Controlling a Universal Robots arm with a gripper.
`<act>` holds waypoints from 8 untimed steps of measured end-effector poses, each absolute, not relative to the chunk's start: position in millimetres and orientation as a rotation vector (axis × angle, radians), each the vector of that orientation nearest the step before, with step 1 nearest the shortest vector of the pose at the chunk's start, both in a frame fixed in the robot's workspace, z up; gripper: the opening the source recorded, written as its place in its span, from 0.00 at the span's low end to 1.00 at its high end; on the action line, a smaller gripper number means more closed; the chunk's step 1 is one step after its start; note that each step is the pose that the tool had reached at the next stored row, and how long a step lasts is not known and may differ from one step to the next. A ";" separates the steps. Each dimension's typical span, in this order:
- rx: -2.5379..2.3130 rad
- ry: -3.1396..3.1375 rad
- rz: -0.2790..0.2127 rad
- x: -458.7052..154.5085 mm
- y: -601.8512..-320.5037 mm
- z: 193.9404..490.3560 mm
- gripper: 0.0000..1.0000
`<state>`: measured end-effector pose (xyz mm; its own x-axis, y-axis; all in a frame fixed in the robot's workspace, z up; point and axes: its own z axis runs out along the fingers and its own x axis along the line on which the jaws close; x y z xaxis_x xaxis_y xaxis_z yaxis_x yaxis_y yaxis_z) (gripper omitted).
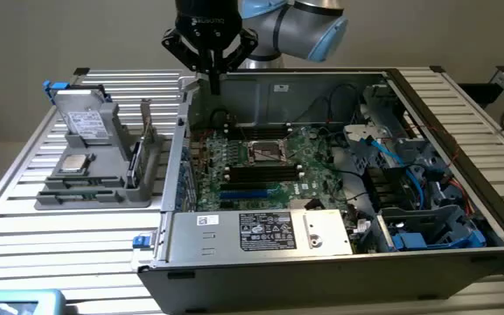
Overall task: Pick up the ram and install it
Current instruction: 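Reach for the ram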
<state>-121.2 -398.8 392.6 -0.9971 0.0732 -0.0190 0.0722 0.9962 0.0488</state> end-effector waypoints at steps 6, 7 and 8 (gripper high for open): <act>0.114 3.118 0.075 -121.2 -398.8 392.6 0.11; 0.114 3.118 0.075 -121.2 -398.8 392.6 0.11; 0.114 3.118 0.075 -121.2 -398.8 392.6 0.11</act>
